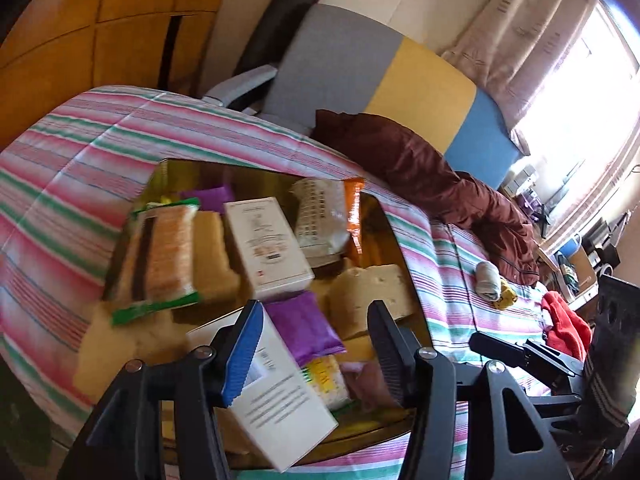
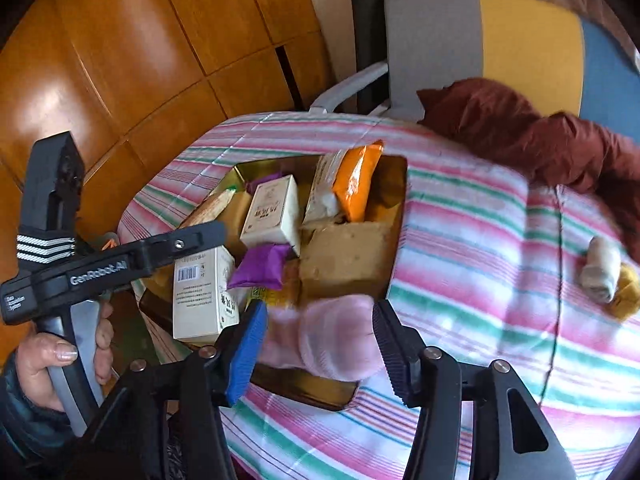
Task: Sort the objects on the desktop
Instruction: 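Carry the sock and purple packet to the gold tray and release both, then move both grippers back toward the white and yellow rolled socks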
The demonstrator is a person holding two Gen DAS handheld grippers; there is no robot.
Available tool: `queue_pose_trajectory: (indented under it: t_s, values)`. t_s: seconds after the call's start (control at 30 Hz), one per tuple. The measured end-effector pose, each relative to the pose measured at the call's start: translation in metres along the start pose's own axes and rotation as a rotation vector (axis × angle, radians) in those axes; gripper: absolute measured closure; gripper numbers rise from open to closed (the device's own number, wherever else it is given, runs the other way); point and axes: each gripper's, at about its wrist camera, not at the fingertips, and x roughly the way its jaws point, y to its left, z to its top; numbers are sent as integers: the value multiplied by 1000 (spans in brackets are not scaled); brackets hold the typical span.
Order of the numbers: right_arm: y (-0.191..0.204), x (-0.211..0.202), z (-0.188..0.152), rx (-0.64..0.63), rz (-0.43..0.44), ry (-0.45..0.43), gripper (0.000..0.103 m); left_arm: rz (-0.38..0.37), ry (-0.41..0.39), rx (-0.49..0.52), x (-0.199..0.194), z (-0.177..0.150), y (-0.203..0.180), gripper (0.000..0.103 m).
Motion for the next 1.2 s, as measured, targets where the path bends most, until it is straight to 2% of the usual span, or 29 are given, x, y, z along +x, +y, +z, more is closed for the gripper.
queue_pose_trajectory:
  t_s: [0.1,0.37,0.57,0.97,1.2]
  values:
    - [0,6,-4,6,-27,8,36,15,-6,0,-5,-5,4,48]
    - [-3,-4,-15,49,-27,-16,28,92,-63,117,-20,-16,-20,48]
    - [-3,-11,-26,56,-59,-29,28,143,-109,200,-31,-22,-38,47]
    - [-11,-21,-35,72,-88,-46,28,165,-124,275,-36,-31,-56,47]
    - [-27,-31,-36,97,-119,-60,28,151,-115,314,-34,-36,-69,47]
